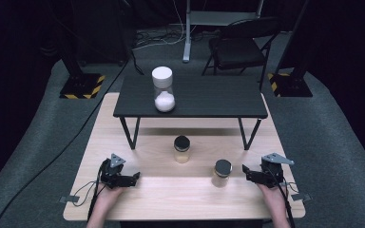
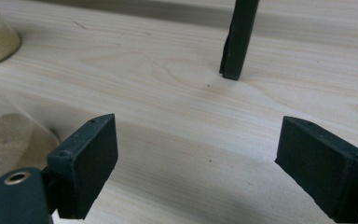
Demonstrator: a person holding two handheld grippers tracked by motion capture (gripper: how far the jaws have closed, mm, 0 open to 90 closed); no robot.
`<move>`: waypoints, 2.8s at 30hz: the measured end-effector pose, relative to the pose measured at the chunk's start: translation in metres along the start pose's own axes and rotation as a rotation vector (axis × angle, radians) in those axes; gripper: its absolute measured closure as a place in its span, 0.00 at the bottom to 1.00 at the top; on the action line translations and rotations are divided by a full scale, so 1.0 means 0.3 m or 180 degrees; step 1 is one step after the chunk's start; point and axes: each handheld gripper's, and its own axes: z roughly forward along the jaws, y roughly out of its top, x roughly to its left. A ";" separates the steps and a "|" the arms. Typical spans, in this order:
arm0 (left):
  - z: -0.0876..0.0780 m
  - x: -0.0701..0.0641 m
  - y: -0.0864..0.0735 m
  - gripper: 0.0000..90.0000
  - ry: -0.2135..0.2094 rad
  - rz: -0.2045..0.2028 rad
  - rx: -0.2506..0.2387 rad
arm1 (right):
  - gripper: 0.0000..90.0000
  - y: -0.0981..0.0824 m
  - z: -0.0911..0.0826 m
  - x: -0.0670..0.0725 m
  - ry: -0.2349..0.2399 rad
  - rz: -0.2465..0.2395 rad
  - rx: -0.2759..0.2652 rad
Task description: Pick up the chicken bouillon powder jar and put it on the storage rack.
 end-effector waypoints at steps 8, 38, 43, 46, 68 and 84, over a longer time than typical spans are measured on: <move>0.000 0.000 0.000 0.04 0.0000 -0.0001 0.0000 | 0.13 0.037 -0.026 0.018 0.0062 0.0035 -0.0146; 0.000 -0.003 0.000 0.03 -0.0011 0.0009 0.0006 | 0.14 0.162 -0.074 0.092 0.0240 -0.0011 -0.0352; 0.000 -0.003 0.000 0.03 -0.0011 0.0009 0.0005 | 0.14 0.177 -0.079 0.108 0.0292 -0.0003 -0.0391; 0.000 -0.003 0.000 0.03 -0.0012 0.0008 0.0006 | 0.15 0.189 -0.080 0.125 0.0323 -0.0026 -0.0405; 0.000 -0.003 0.000 0.03 -0.0013 0.0008 0.0007 | 0.15 0.270 -0.091 0.252 0.0505 -0.0203 -0.0483; 0.000 -0.003 0.000 0.03 -0.0012 0.0007 0.0006 | 0.15 0.302 -0.079 0.376 0.0695 -0.0346 -0.0532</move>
